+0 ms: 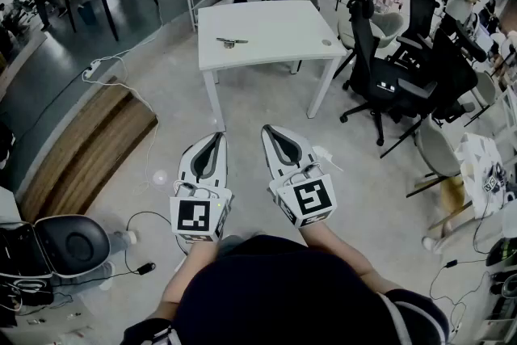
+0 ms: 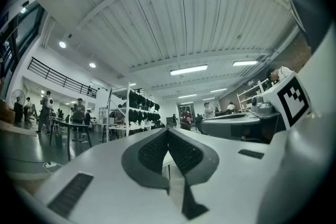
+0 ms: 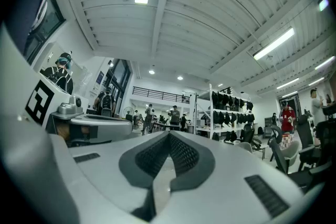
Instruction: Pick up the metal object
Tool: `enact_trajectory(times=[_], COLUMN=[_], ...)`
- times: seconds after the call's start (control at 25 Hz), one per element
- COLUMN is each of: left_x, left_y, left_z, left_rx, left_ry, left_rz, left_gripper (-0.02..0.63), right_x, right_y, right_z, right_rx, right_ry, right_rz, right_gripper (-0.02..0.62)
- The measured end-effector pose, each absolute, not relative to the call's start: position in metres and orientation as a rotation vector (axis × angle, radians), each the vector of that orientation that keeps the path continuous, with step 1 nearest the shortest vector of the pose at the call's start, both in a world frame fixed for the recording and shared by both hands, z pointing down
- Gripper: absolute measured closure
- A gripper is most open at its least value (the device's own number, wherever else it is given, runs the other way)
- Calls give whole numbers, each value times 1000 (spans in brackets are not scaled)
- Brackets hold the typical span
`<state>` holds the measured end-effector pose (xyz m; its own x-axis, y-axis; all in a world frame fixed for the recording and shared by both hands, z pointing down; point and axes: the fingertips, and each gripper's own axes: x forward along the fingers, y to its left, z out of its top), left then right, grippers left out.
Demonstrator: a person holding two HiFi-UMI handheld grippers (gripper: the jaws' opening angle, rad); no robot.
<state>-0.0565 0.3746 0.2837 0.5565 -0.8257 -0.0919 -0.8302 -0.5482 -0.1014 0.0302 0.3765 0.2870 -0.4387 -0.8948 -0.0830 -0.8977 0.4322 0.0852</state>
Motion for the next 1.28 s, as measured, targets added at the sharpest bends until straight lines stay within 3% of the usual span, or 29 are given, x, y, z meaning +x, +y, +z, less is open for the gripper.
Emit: enact_trajectory(times=[0.72,0.88,1.28], left_x=[-40,-48,-76], left_y=[298,241,76], left_z=[301,305,311], left_rx=[-2667,-2680,-2736], left_ry=[1456,1464,1412], left_rz=[47,43,-34], left_gripper=[583,583,583], right_x=[43,32,14], right_y=[301,245,78], right_z=[306,312,320], right_rx=[-1593,-1570,-1685], right_ry=[2708,2745,2731], right_rz=[198,168,88], right_gripper=[565,462,434])
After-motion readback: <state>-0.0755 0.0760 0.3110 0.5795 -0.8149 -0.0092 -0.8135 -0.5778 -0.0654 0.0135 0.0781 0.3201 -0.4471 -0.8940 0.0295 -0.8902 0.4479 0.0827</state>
